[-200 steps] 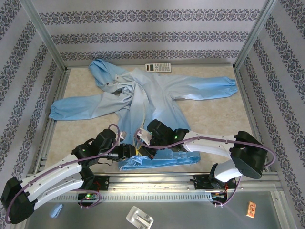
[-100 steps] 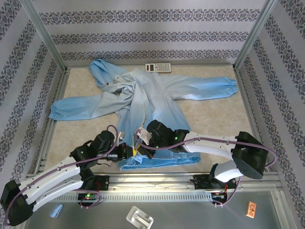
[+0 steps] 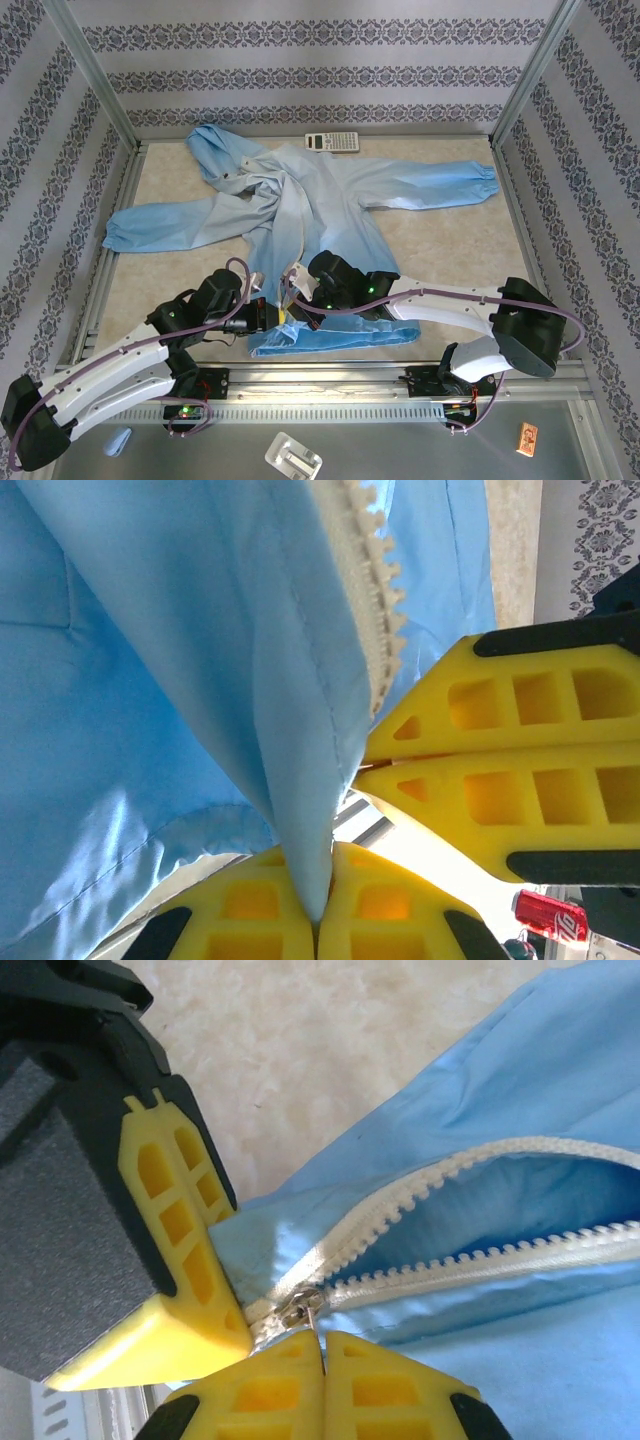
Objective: Zip up the jacket
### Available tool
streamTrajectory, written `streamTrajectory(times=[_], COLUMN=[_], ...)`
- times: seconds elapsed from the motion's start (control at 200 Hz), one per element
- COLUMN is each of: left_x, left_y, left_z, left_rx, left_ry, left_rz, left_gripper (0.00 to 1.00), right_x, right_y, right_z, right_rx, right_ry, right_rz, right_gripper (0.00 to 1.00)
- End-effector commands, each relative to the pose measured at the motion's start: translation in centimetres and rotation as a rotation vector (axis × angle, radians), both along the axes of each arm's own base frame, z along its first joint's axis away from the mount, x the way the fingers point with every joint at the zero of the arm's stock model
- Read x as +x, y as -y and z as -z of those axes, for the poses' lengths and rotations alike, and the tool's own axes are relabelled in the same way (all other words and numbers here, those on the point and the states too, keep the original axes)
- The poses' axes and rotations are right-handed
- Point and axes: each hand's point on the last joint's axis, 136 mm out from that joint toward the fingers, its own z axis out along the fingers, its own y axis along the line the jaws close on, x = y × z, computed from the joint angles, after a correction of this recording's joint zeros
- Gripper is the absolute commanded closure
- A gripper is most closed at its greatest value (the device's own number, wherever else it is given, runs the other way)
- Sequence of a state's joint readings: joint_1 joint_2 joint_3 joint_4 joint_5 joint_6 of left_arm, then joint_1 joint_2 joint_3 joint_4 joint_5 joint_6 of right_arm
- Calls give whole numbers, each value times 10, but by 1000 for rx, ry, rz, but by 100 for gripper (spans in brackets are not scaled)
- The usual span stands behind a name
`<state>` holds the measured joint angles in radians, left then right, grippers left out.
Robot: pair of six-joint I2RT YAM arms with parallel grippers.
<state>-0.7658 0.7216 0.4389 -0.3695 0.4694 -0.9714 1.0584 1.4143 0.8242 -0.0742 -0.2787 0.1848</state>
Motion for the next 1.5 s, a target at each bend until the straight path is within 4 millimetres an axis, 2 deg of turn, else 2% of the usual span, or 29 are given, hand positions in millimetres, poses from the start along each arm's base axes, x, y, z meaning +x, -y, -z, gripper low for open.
streamTrajectory(times=[0.0, 0.475, 1.024, 1.494], left_x=[-24, -30, -38, -44], left_y=[1, -3, 0, -5], left_z=[0, -11, -31, -35], left_rx=[16, 2, -37, -37], left_ry=[-62, -27, 18, 37], left_rz=[108, 136, 207, 225], left_gripper=[100, 100, 100, 100], right_x=[39, 62, 101, 132], right_y=[14, 30, 32, 28], right_z=[-10, -22, -28, -25], right_rx=[-33, -35, -60, -74], right_ry=[103, 164, 204, 212], right_rz=[186, 287, 323, 356], right_gripper=[100, 100, 100, 100])
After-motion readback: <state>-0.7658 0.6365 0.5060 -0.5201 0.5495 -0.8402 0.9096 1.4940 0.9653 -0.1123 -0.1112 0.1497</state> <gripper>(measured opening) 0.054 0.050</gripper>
